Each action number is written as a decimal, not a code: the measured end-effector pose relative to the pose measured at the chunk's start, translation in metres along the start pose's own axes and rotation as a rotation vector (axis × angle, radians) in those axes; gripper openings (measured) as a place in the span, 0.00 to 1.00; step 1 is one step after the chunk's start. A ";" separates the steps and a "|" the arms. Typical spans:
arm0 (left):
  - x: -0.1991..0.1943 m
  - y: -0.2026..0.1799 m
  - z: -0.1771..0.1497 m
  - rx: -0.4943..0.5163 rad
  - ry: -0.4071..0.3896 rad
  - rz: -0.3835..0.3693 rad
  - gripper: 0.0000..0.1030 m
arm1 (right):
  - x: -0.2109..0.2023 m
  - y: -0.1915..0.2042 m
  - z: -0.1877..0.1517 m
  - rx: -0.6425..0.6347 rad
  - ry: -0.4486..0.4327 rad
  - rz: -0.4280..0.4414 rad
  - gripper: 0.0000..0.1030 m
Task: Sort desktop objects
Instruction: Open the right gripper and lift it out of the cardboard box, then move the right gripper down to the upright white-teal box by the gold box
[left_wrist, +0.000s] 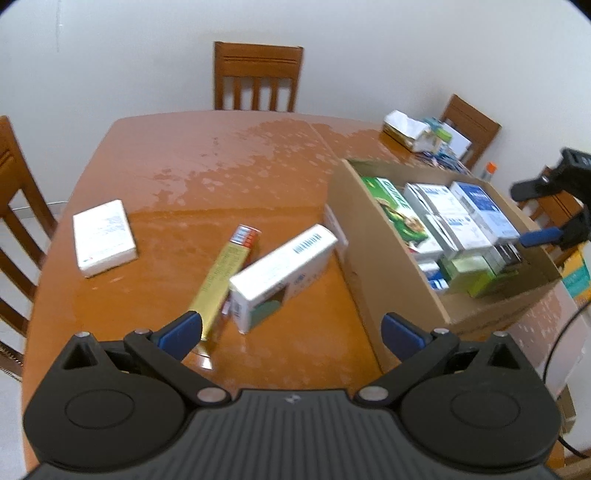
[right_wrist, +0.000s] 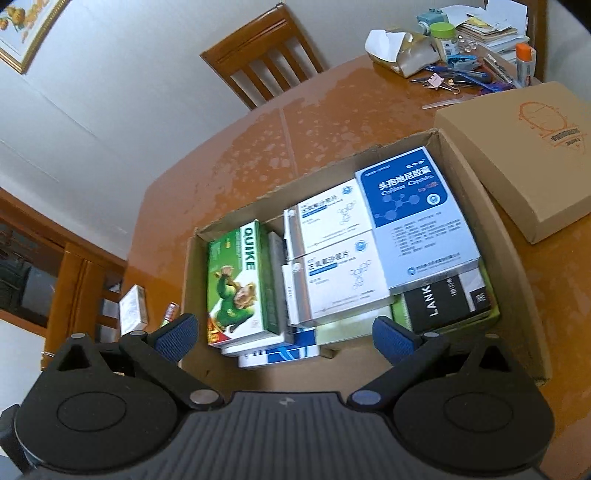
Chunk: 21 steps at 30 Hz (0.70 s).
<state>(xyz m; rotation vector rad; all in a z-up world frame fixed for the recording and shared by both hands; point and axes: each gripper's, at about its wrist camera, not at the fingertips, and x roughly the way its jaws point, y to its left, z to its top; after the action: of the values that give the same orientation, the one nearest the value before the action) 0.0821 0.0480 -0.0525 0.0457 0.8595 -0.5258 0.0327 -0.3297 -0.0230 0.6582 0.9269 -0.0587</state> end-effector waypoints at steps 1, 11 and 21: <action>-0.001 0.002 0.001 -0.005 -0.006 0.009 1.00 | 0.000 0.001 0.000 -0.001 -0.002 0.004 1.00; 0.014 0.003 0.019 0.093 -0.048 -0.039 1.00 | -0.003 0.003 -0.005 -0.002 -0.007 0.031 1.00; 0.073 -0.008 0.029 0.264 0.080 -0.121 1.00 | -0.015 -0.009 -0.020 0.035 -0.016 0.006 1.00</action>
<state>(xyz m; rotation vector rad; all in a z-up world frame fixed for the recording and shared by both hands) 0.1382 0.0032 -0.0854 0.2587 0.8694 -0.7531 0.0060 -0.3292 -0.0252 0.6925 0.9104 -0.0745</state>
